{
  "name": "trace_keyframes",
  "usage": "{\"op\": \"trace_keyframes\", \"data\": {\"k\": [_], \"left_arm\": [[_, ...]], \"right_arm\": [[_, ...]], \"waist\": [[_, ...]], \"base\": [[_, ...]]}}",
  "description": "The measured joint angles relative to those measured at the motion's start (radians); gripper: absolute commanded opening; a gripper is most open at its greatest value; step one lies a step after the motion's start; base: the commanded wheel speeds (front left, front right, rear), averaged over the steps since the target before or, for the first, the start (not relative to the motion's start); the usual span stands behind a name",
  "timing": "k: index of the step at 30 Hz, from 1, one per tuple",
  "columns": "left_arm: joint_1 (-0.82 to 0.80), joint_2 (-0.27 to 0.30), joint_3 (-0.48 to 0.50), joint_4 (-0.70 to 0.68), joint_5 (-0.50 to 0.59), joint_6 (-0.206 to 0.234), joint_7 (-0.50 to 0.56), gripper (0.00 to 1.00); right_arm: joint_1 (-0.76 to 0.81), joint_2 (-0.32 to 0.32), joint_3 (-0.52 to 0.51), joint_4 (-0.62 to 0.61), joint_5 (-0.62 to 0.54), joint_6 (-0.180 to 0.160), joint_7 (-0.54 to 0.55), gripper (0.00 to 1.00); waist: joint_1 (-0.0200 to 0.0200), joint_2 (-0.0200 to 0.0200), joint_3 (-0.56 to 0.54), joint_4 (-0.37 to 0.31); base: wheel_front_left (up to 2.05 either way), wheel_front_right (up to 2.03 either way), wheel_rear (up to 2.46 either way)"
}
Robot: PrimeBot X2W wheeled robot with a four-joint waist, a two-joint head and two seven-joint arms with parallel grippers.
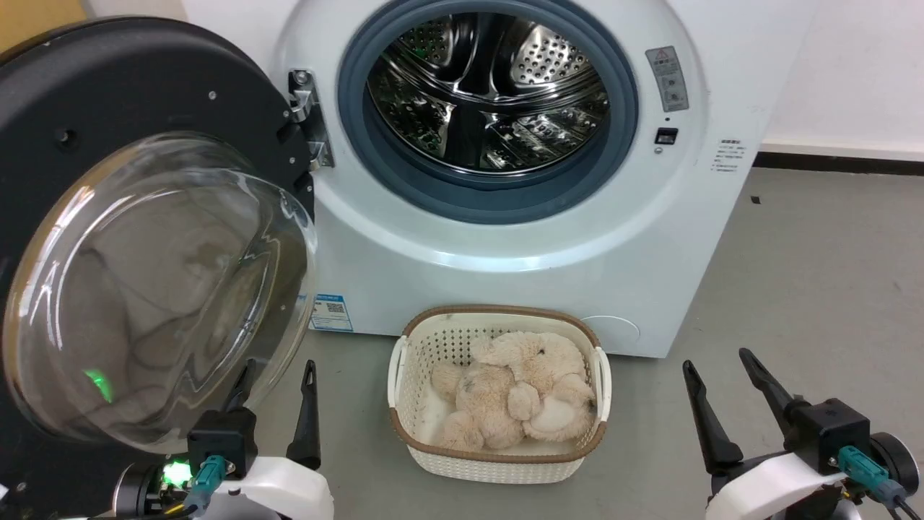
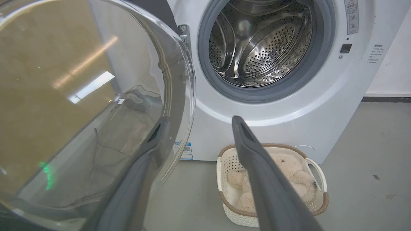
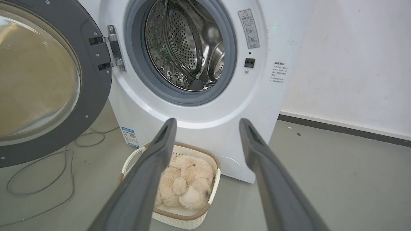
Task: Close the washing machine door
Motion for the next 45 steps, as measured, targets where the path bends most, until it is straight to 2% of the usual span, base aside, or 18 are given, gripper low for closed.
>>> {"op": "trace_keyframes", "data": {"k": [24,45], "left_arm": [[0.0,0.0,-0.001,0.003,-0.009,0.012,-0.049,1.0],[0.026,0.0,0.025,-0.032,-0.037,0.053,-0.091,1.0]], "right_arm": [[0.011,-0.012,0.018,0.006,0.048,0.0,-0.048,1.0],[-0.021,-0.046,0.09,0.046,0.099,0.0,-0.093,1.0]], "waist": [[0.0,0.0,-0.003,0.137],[0.0,0.0,0.015,0.237]], "base": [[0.0,0.0,0.0],[0.0,0.0,0.0]]}}
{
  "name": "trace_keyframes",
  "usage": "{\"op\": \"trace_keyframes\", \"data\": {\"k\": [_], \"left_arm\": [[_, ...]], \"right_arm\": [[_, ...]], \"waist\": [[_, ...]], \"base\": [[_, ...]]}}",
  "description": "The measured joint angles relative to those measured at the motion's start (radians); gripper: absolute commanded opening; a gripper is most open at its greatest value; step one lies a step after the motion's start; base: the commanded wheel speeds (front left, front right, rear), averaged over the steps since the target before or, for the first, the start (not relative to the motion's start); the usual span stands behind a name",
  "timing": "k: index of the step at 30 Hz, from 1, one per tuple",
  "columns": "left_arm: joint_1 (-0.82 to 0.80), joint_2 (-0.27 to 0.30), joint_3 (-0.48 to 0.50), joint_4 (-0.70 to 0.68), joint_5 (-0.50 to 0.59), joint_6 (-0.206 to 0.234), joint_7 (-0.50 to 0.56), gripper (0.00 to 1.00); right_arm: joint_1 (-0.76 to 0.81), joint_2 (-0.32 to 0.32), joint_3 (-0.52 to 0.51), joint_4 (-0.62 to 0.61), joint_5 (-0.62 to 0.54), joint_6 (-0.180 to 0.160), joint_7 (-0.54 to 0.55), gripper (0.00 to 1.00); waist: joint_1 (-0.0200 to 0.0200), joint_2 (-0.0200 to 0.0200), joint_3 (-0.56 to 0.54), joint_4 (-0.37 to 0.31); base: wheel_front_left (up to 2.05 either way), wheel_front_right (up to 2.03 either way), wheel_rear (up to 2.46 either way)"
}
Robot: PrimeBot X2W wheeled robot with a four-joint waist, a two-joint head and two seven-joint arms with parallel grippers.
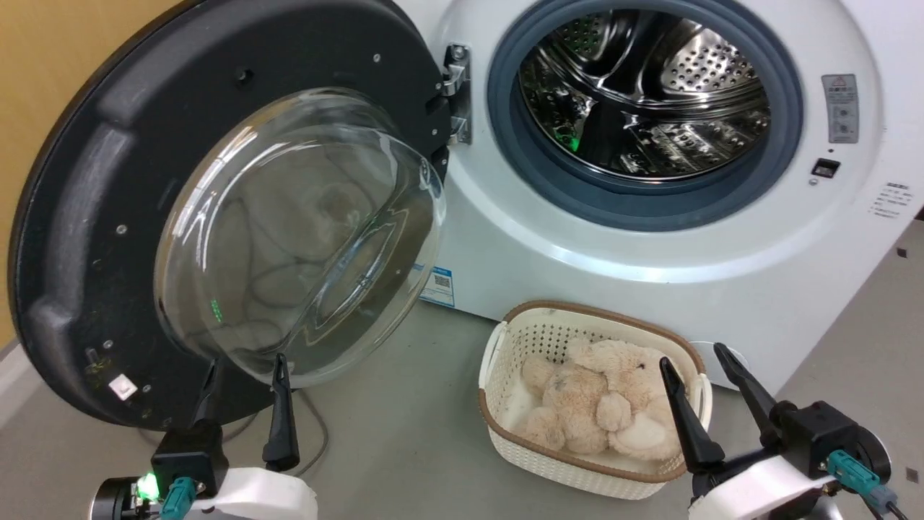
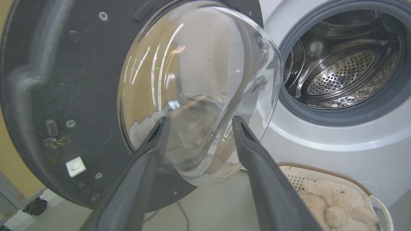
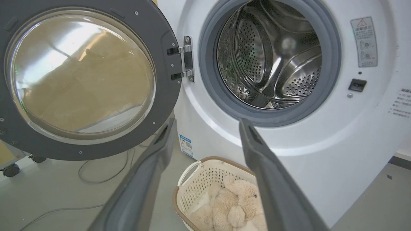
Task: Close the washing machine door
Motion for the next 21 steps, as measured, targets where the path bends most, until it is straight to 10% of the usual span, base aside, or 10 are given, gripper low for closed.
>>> {"op": "trace_keyframes", "data": {"k": [21], "left_arm": [[0.028,0.0,0.023,-0.045,-0.025,0.046,-0.046,1.0]], "right_arm": [[-0.056,-0.034,0.074,0.041,0.063,0.0,-0.043,1.0]], "waist": [[0.0,0.0,0.016,0.095]], "base": [[-0.01,-0.01,-0.01]]}}
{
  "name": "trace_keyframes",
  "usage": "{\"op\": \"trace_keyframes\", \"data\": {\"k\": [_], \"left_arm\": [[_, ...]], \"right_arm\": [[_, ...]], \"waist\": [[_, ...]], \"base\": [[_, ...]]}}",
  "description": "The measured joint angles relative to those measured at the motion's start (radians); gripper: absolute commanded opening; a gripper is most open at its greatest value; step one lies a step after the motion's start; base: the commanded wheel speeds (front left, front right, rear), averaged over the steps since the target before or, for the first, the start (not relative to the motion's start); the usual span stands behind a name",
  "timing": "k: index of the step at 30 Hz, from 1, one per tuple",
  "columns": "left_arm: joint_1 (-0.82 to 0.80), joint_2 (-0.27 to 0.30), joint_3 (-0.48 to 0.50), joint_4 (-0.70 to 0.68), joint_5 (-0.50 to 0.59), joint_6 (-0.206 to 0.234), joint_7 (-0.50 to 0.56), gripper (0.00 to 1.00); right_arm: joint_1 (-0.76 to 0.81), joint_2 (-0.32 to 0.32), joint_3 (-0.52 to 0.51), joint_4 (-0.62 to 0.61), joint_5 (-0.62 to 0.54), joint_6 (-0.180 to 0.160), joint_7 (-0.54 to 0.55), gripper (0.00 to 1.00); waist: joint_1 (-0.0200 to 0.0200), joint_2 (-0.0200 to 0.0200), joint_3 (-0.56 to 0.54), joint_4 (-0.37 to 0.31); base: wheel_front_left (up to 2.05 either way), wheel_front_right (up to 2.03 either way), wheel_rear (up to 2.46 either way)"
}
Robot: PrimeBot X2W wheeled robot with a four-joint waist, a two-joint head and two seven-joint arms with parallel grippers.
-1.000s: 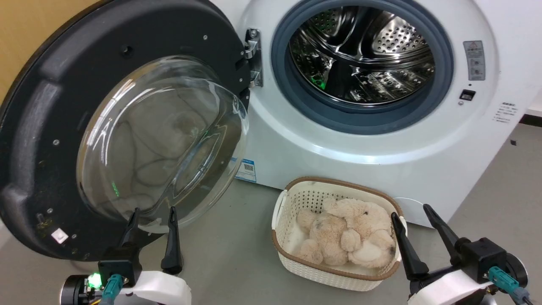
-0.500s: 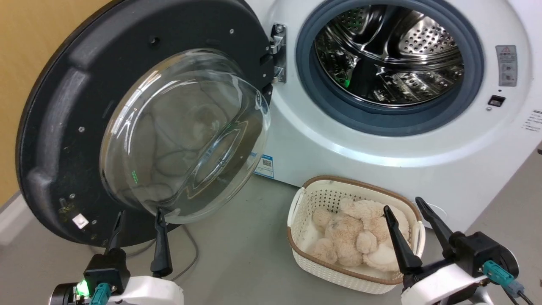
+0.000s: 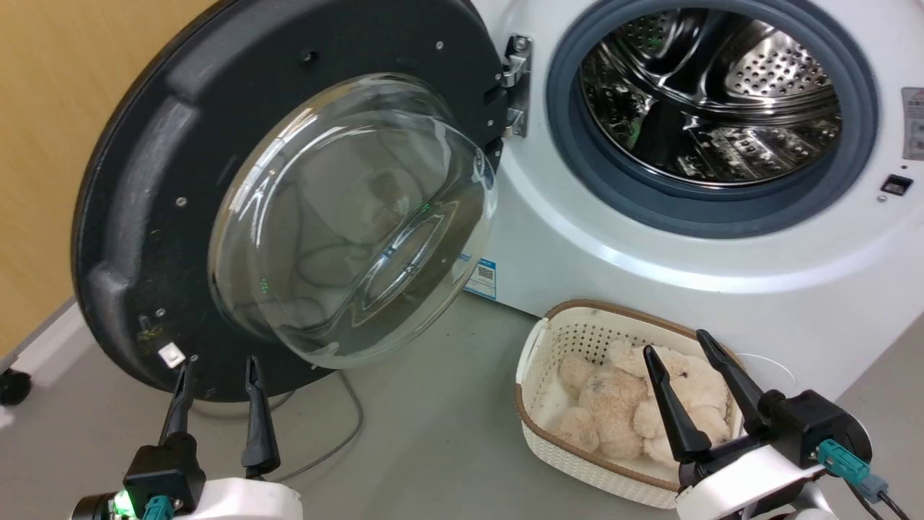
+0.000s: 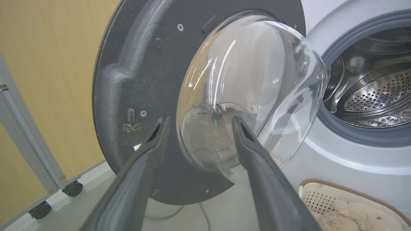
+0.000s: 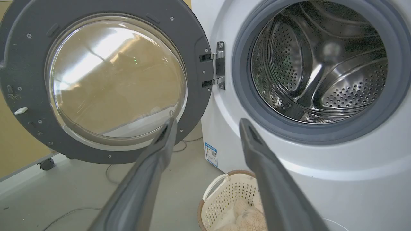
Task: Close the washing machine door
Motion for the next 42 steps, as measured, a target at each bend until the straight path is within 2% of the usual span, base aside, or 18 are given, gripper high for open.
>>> {"op": "trace_keyframes", "data": {"k": [41,42], "left_arm": [[0.018,0.0,-0.001,-0.006,-0.029,0.032,-0.084,1.0],[0.018,0.0,-0.001,-0.006,-0.03,0.032,-0.084,0.49]], "right_arm": [[-0.009,-0.028,0.049,0.018,0.075,0.0,-0.082,1.0],[-0.009,-0.028,0.049,0.018,0.077,0.0,-0.082,1.0]], "waist": [[0.0,0.0,0.018,0.175],[0.0,0.0,0.019,0.176]], "base": [[0.0,0.0,0.0],[0.0,0.0,0.0]]}}
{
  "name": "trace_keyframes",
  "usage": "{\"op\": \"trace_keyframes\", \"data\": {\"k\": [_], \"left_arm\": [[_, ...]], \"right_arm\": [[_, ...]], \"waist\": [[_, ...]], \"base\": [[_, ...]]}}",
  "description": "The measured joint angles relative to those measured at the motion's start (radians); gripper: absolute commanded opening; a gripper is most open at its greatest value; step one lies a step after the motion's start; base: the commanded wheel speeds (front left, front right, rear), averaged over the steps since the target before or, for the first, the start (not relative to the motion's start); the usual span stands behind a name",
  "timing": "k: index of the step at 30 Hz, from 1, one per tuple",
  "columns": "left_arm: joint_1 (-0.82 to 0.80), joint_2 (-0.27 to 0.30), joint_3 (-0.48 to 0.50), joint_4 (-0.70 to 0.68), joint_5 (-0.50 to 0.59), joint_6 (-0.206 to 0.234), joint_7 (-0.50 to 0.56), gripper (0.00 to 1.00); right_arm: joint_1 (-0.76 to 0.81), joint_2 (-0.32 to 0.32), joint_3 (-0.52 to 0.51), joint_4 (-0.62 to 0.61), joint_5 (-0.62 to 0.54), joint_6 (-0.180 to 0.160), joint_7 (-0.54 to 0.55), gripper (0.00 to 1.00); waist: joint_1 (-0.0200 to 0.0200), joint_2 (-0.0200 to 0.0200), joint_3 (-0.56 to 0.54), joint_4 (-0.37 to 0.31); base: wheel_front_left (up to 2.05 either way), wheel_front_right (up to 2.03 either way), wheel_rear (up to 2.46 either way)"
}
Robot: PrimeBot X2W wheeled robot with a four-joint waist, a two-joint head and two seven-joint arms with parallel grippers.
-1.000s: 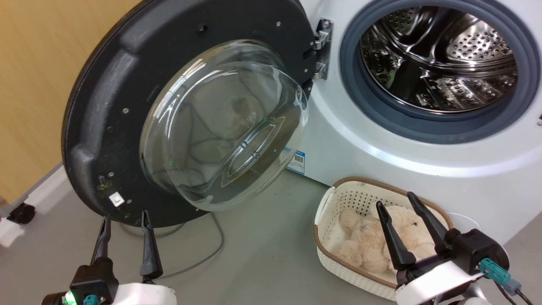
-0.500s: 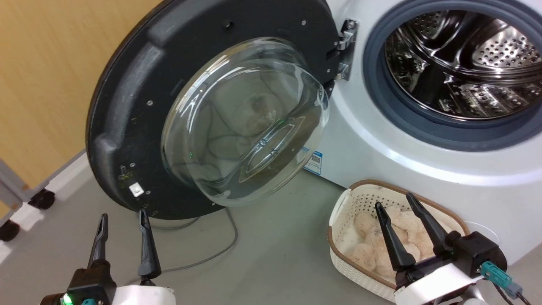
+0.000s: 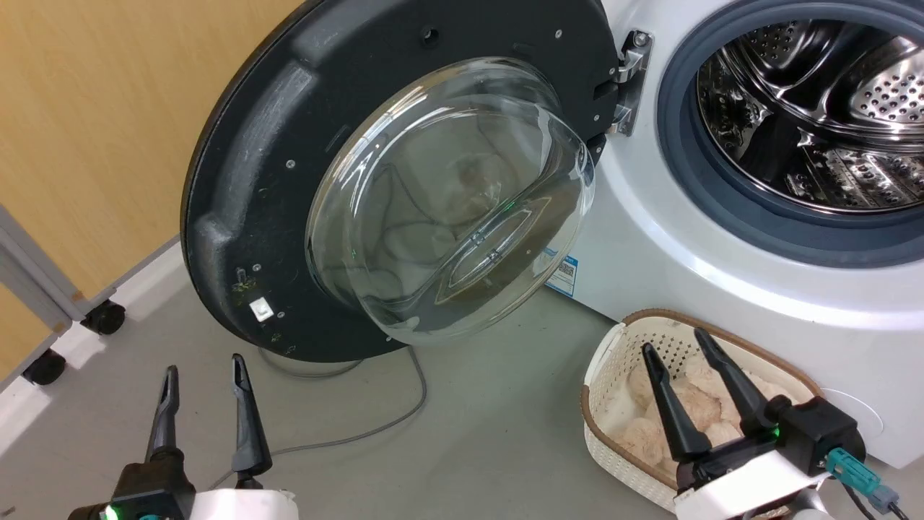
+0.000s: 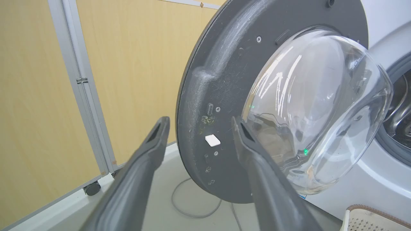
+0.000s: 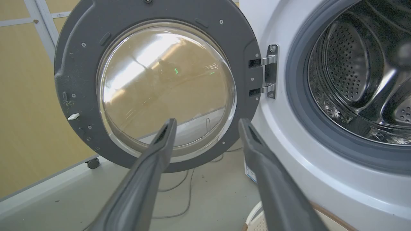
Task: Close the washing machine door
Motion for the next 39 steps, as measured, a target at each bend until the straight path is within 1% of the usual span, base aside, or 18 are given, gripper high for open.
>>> {"op": "trace_keyframes", "data": {"k": [2,6,9,12,15,18,20,22,24,25,28,32,36,39], "left_arm": [[0.0,0.0,-0.001,0.0,0.0,0.0,0.0,0.0],[0.0,0.0,-0.006,-0.003,-0.005,0.0,0.0,0.0],[-0.006,-0.001,0.004,-0.02,-0.06,-0.003,0.0,0.0],[-0.048,0.014,0.039,-0.018,-0.074,-0.042,0.0,0.0],[-0.133,0.06,0.085,0.007,-0.106,-0.084,0.0,0.0],[-0.237,0.103,0.134,0.061,-0.179,-0.123,0.017,0.0],[-0.316,0.136,0.168,0.109,-0.238,-0.143,0.064,0.0],[-0.392,0.18,0.208,0.167,-0.291,-0.16,0.111,0.0],[-0.452,0.231,0.247,0.226,-0.334,-0.17,0.158,0.0],[-0.484,0.244,0.271,0.258,-0.373,-0.175,0.187,0.0],[-0.572,0.259,0.338,0.361,-0.504,-0.178,0.291,0.0],[-0.692,0.239,0.459,0.487,-0.784,-0.176,0.49,0.0],[-0.753,0.262,0.508,0.562,-0.927,-0.161,0.671,0.0],[-0.77,0.273,0.523,0.598,-0.992,-0.145,0.769,0.0]], "right_arm": [[0.0,-0.001,-0.002,0.0,0.001,0.0,0.0,1.0],[0.001,-0.002,-0.008,-0.002,0.001,0.0,0.0,1.0],[0.001,-0.003,-0.015,-0.009,0.0,0.0,0.0,1.0],[0.002,-0.008,-0.022,-0.019,-0.007,0.0,-0.004,1.0],[0.006,-0.017,-0.038,-0.032,-0.012,0.0,-0.004,1.0],[0.018,-0.025,-0.059,-0.049,-0.022,0.0,-0.005,1.0],[0.028,-0.028,-0.074,-0.056,-0.027,0.0,-0.005,1.0],[0.033,-0.028,-0.081,-0.066,-0.03,0.0,-0.005,1.0],[0.033,-0.028,-0.076,-0.073,-0.039,0.0,-0.005,1.0],[0.033,-0.028,-0.075,-0.075,-0.045,0.0,-0.005,1.0],[0.032,-0.03,-0.067,-0.077,-0.047,0.0,-0.005,1.0],[0.025,-0.033,-0.055,-0.077,-0.047,0.0,-0.005,1.0],[0.02,-0.034,-0.047,-0.077,-0.047,0.0,-0.005,1.0],[0.019,-0.036,-0.044,-0.077,-0.047,0.0,-0.005,1.0]], "waist": [[0.0,0.0,0.002,0.0],[0.0,0.0,0.008,0.0],[0.0,0.0,0.018,0.0],[0.0,0.0,0.032,0.0],[0.0,0.0,0.051,0.0],[0.0,0.0,0.071,0.0],[0.0,0.0,0.083,0.0],[0.0,0.0,0.093,-0.003],[0.0,0.0,0.103,-0.015],[0.0,0.0,0.109,-0.021],[0.0,0.0,0.126,-0.042],[0.0,0.0,0.142,-0.067],[0.0,0.0,0.152,-0.085],[0.0001,0.0,0.155,-0.093]], "base": [[0.0,0.0,0.0],[0.0,0.0,0.0],[0.0,0.0,0.0],[0.0,0.0,0.0],[0.0,0.0,0.0],[0.0,0.0,0.0],[0.0,0.0,0.0],[0.0,0.0,0.0],[0.0,0.0,0.0],[0.0,0.0,0.0],[0.0,0.0,0.0],[0.0,0.0,0.0],[0.0,0.0,0.0],[0.0,0.0,0.0]]}}
